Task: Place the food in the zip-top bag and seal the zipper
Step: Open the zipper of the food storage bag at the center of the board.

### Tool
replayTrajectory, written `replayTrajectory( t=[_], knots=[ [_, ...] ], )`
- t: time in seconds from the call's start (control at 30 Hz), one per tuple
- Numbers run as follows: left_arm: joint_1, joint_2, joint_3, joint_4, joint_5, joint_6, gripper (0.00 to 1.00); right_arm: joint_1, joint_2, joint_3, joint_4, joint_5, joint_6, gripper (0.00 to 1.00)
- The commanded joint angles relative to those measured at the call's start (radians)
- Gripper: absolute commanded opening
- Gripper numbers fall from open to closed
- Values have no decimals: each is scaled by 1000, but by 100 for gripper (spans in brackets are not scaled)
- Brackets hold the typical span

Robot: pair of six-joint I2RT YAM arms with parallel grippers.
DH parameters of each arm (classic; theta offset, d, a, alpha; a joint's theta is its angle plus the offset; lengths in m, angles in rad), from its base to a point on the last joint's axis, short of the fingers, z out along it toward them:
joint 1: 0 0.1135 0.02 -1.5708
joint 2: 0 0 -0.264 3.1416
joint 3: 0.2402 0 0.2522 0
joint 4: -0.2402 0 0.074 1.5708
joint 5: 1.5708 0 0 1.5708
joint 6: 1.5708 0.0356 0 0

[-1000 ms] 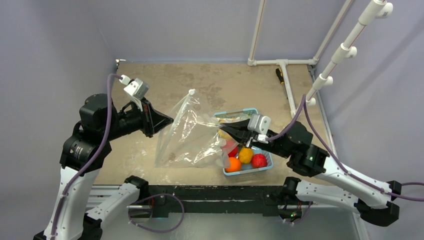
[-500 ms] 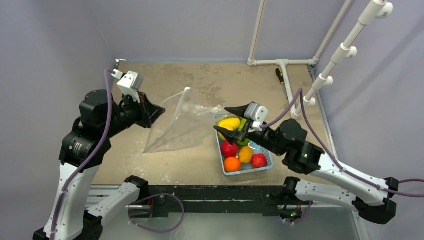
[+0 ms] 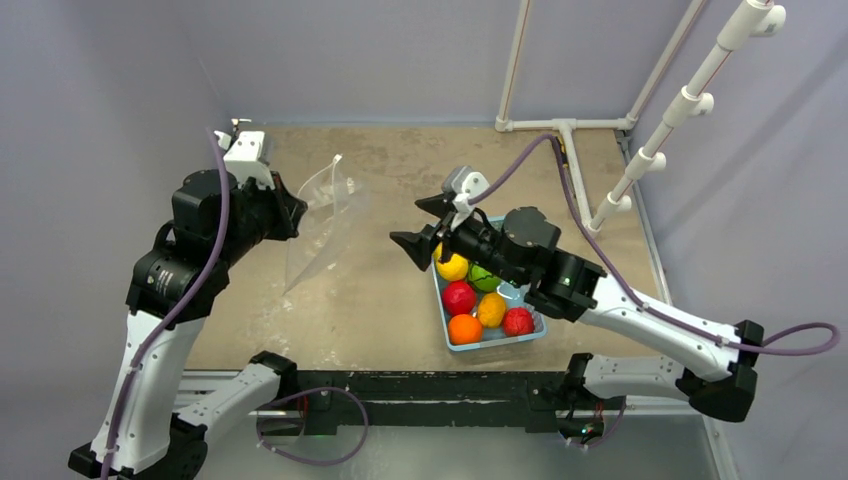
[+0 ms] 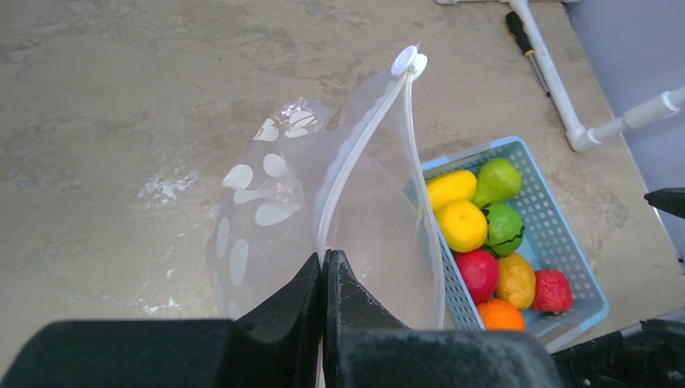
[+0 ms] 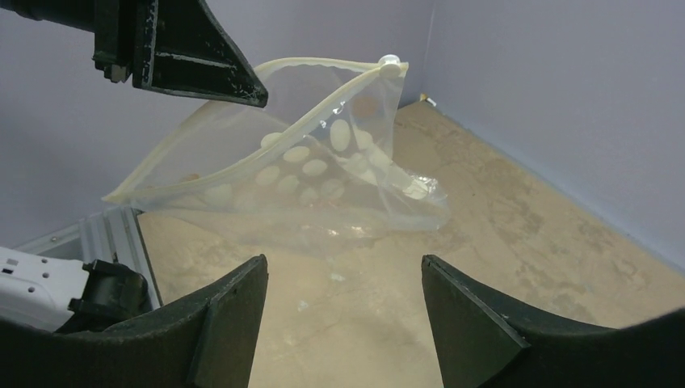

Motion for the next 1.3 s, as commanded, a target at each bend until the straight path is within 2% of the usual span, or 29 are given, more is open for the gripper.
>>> replayTrajectory(
  t=[0.0, 0.23, 0.5, 0.8, 1.07, 1.27],
  knots=[
    [-4, 14, 29, 5, -141, -31, 0, 2, 71, 119, -13, 23, 126, 72],
    [-4, 34, 9, 4, -242, -64, 0, 2, 236, 265, -57, 117, 245, 72],
    [-4, 43, -12, 1, -333, -102, 0, 2, 399, 414, -106, 146, 350, 71],
    [-4, 50, -52, 15, -365, -117, 0, 9, 585, 631, -199, 127, 364, 69],
    [-4, 64, -84, 34, -393, -116, 0, 21, 704, 733, -240, 140, 368, 66],
    [-4, 65, -108, 42, -409, -112, 0, 24, 772, 783, -263, 154, 364, 60]
  ],
)
